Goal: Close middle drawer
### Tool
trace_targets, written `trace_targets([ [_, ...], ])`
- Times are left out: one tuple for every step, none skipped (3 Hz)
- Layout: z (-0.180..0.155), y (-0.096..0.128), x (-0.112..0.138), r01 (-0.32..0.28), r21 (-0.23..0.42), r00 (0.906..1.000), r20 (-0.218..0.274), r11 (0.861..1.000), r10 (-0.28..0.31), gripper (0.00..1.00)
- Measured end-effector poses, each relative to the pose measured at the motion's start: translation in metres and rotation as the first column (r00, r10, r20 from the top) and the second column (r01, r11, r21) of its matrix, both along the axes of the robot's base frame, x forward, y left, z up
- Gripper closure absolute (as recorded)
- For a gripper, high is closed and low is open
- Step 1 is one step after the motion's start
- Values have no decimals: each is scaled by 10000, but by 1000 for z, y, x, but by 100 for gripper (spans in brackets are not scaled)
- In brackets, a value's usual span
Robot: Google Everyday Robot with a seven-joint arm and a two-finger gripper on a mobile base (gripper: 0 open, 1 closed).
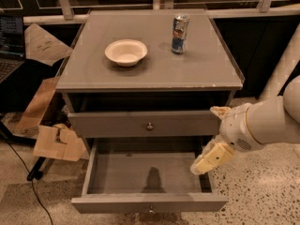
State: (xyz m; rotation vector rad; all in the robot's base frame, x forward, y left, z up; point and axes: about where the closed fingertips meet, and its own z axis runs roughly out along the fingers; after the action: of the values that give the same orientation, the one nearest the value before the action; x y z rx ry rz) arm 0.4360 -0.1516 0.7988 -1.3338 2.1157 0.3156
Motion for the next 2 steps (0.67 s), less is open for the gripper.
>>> trace_targets([
  [-22, -4, -18, 133, 330, 9998, 120, 9994, -137, 0],
  [-56, -18, -41, 269, 965, 9996, -88, 9950, -262, 0],
])
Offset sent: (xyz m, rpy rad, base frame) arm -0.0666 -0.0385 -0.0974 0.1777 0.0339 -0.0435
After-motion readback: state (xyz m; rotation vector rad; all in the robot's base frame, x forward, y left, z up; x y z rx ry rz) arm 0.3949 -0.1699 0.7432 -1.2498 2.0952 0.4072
